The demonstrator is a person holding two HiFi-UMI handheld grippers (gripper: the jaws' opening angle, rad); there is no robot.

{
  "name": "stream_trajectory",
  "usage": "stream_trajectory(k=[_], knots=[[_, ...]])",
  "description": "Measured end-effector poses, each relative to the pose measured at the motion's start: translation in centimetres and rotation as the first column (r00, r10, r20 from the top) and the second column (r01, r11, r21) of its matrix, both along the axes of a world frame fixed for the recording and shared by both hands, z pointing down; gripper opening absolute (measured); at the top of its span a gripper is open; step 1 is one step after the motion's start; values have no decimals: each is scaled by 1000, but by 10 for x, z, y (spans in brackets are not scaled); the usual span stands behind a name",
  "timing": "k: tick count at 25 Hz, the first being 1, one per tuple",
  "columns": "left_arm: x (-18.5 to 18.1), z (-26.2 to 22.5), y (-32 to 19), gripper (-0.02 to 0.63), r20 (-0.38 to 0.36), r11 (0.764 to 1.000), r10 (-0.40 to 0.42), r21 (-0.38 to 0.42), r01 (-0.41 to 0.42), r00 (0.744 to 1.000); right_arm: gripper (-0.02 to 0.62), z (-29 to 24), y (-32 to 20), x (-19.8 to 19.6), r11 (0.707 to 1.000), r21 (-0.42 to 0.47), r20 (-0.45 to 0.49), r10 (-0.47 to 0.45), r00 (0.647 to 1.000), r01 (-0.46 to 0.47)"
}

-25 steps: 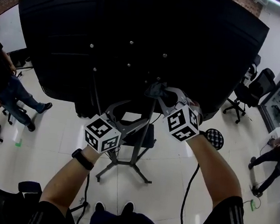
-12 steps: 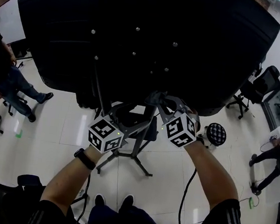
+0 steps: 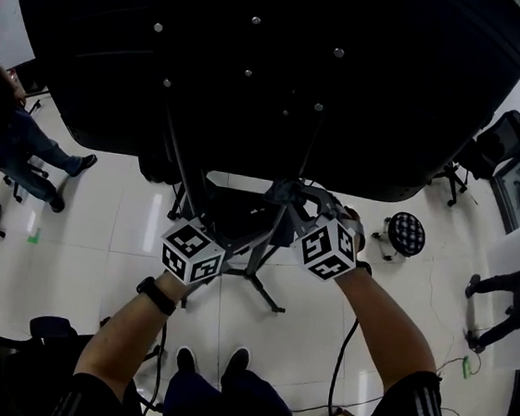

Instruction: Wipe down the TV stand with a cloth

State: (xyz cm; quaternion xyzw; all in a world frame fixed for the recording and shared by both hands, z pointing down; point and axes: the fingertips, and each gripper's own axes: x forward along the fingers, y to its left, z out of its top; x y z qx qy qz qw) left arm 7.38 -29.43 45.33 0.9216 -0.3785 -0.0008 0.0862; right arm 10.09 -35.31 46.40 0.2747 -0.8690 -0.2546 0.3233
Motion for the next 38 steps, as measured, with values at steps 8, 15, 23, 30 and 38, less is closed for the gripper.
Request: stream_trajectory(k=[8, 15, 23, 30, 38], knots=[[-4, 61, -4, 357, 6, 996, -2, -91, 3, 1000, 37, 68, 2, 3, 996, -84, -27, 12, 1000, -14], [-11, 123, -3, 360, 25, 988, 2, -152, 2, 1000, 37, 143, 7, -4, 985, -170, -61, 16, 998, -27], [-19, 192, 2, 364, 52, 971, 11, -237, 2, 999, 37, 229, 7, 0, 962, -266, -112, 31, 993, -60], [-16, 261, 3, 365, 83, 953, 34, -302, -7, 996, 37, 303, 7, 1, 933, -347, -129, 48, 990, -90], [-18, 336, -1, 365, 65, 926, 28, -377, -1, 997, 37, 382, 8, -1, 903, -403, -150, 94, 984, -147]])
